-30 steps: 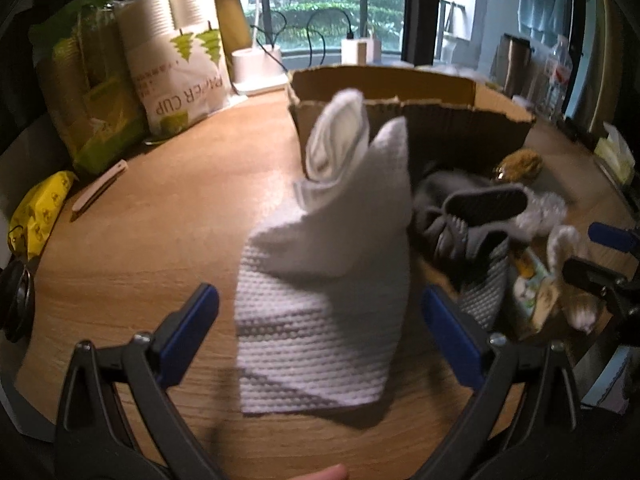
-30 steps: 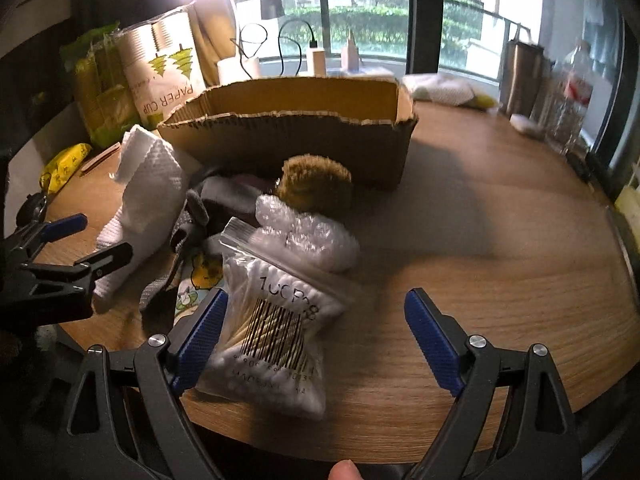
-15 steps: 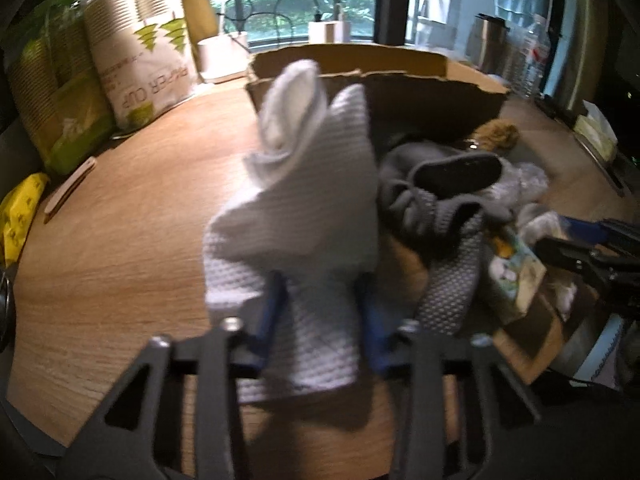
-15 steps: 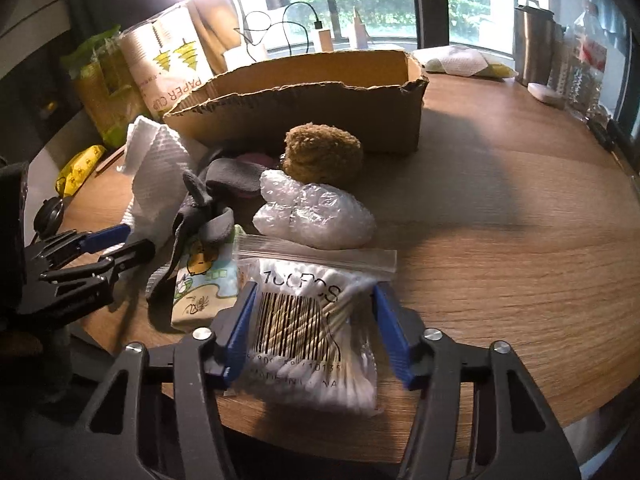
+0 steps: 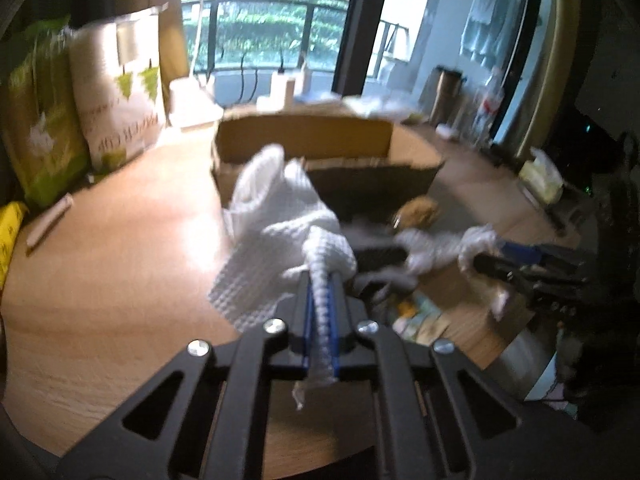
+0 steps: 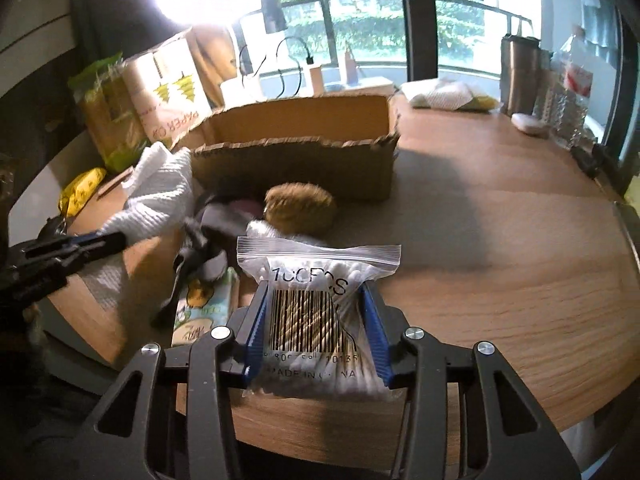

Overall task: Organize soft objects
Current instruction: 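Carry the towel and swab bag into the cardboard box and release both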

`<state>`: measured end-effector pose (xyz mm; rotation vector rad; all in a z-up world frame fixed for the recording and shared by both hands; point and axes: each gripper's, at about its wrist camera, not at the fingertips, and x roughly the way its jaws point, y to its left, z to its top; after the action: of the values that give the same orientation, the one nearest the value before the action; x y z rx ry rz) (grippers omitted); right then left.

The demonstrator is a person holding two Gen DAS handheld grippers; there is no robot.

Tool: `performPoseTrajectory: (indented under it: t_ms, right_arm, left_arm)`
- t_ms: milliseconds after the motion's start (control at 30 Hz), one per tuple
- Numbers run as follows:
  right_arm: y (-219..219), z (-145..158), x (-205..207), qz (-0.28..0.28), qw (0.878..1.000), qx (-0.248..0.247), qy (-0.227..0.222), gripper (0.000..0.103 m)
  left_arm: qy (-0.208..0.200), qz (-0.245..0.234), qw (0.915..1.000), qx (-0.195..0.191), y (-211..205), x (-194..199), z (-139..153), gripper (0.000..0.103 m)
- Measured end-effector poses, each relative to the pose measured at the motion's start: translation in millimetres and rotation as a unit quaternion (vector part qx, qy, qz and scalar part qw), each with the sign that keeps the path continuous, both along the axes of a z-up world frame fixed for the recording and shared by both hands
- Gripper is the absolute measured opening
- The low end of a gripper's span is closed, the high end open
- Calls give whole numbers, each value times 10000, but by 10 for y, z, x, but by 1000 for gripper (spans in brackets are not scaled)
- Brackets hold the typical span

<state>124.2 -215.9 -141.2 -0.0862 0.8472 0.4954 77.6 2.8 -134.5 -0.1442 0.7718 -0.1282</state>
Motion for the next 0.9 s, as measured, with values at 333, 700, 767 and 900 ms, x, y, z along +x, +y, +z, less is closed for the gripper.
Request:
performPoseTrajectory:
  t_ms: [333, 700, 767, 900]
  right_arm:
    - [-112, 446, 120, -1, 9986, 182, -503, 46]
    - [-97, 678, 336, 89, 9965, 299, -781, 46]
    - [-78, 713, 396, 123, 9960, 299, -836, 46]
    - [-31, 760, 508, 194, 9952, 306, -911, 46]
  left_arm:
    - [-647, -24, 9977, -185, 14, -21, 599, 6]
    - [-1096, 94, 9937, -210, 30, 222, 984, 6]
    - [-1184, 64, 9928, -193, 14, 284, 1044, 7]
    - [-1277, 24, 9917, -177, -2, 409, 1100, 7]
